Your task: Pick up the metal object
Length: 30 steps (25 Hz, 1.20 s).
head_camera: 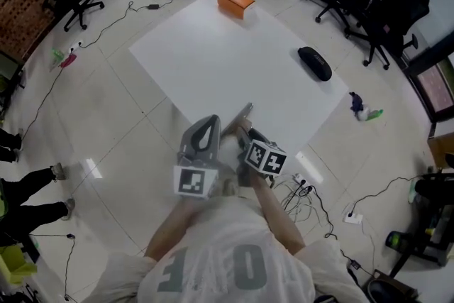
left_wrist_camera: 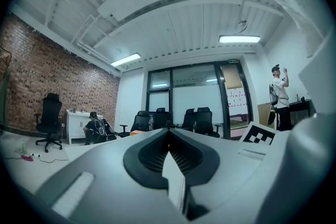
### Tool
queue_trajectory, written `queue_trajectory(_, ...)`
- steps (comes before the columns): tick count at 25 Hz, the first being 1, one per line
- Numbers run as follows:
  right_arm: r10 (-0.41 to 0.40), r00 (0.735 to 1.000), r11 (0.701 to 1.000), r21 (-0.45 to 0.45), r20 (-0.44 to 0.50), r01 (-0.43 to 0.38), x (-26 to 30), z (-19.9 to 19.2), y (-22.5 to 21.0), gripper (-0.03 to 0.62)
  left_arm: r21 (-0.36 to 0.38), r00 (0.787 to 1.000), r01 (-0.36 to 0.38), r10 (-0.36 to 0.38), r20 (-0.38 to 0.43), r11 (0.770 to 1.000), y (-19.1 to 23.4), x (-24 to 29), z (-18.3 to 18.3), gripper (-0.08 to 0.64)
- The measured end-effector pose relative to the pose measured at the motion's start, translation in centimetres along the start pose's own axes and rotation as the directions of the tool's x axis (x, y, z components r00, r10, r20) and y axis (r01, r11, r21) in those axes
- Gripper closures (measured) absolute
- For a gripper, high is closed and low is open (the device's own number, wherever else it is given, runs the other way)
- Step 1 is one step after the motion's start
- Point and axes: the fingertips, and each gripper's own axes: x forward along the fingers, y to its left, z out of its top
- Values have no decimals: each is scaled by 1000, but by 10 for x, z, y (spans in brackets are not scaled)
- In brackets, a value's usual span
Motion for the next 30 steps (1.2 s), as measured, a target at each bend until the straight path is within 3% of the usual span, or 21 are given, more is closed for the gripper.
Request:
queue_trajectory(6, -18, 1000, 1000, 23, -14, 19, 18, -1, -6, 450, 2, 1000, -24, 24, -9, 1000, 13, -2, -1, 558)
queue_trajectory(10, 8, 999, 992, 128, 31, -12, 17, 8, -4, 548, 4, 999, -31, 31, -8, 1000, 21, -3, 0, 558)
queue_trajectory(17, 44, 982, 999, -6, 186, -43, -16, 54, 20, 558, -26, 999, -37, 37, 11, 999, 25, 2, 7, 558)
queue_trajectory(21, 119, 937, 991, -96, 329, -93, -63, 94, 54, 558, -82, 995, -81, 86, 59, 993, 41, 4, 31, 558)
queue_trajectory(27, 228, 831, 970, -188, 508, -151, -132, 134, 95, 557, -112, 981, -82, 99, 165, 990, 48, -1, 63, 558)
queue_trajectory(30, 235, 810, 967, -217, 537, -136, -146, 141, 104, 557, -112, 979, -66, 86, 184, 992, 47, 0, 66, 558)
